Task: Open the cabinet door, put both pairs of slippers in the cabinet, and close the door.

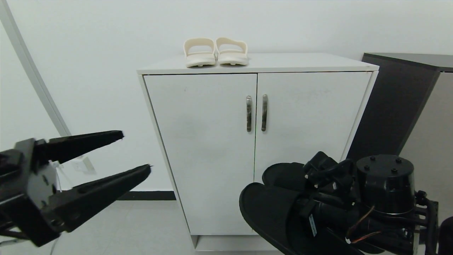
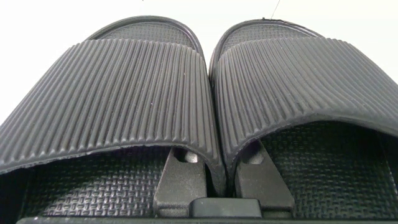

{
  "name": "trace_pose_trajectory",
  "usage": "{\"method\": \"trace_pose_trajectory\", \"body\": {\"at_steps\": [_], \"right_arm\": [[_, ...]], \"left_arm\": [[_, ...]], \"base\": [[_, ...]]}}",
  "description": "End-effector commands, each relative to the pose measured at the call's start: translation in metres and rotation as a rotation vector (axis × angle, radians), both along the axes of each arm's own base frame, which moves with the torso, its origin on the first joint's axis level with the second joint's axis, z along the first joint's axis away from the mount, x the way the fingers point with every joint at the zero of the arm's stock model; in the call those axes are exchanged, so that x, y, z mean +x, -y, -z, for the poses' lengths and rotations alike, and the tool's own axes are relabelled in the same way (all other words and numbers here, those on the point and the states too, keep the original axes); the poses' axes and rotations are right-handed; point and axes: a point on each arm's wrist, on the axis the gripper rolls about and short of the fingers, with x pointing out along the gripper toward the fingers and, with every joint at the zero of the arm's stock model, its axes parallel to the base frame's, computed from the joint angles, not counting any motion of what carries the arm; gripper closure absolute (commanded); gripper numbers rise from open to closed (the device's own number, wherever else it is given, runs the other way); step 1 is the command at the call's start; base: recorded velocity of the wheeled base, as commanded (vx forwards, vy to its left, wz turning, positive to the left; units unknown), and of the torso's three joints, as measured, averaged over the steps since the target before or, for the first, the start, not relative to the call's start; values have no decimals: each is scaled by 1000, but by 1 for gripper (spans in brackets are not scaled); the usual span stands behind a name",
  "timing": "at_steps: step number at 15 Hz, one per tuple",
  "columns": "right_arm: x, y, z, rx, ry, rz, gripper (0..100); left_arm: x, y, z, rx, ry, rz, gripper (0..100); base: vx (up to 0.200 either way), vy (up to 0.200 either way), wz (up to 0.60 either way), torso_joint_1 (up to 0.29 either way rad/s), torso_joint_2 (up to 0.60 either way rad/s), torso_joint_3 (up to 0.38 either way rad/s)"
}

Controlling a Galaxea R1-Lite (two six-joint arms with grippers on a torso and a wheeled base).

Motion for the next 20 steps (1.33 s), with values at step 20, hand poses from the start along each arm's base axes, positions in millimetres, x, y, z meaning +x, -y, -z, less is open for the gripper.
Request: {"method": "trace_pose_trajectory", "body": {"at_steps": [20], "right_arm": [[-3, 2, 5, -15, 0, -4, 100]], "left_arm": [[126, 135, 5, -155, -101, 271, 0]], "base": [[0, 0, 0, 0, 0, 0]]}}
